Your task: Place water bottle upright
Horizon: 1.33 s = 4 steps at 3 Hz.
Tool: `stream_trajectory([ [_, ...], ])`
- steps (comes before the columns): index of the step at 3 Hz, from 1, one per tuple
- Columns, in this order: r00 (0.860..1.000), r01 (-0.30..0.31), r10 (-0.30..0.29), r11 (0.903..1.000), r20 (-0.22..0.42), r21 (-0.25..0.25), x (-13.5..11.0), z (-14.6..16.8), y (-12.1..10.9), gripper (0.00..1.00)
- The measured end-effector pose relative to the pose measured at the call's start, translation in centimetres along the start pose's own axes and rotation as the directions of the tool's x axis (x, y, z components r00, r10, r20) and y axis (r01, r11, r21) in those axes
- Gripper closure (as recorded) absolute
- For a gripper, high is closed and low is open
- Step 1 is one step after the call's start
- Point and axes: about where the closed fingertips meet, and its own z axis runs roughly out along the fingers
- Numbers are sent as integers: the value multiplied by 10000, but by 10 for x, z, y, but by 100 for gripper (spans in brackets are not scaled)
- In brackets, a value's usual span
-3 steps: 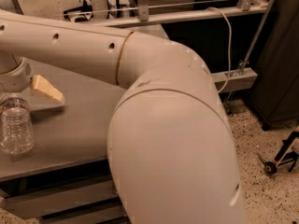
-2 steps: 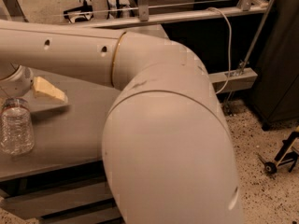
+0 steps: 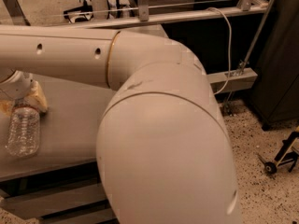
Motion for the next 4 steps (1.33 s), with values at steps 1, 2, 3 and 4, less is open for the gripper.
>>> stream_trajectory([
  [1, 10000, -3, 3, 10000, 0, 0, 1, -3, 0, 88],
  [2, 9982, -571, 578, 9974, -169, 433, 17, -25, 13, 100],
  [3, 9887, -1472, 1494, 9832, -124, 1083, 37, -46, 29, 100],
  [4, 9828, -1737, 1825, 9657, -283, 1929, 51, -73, 23, 100],
])
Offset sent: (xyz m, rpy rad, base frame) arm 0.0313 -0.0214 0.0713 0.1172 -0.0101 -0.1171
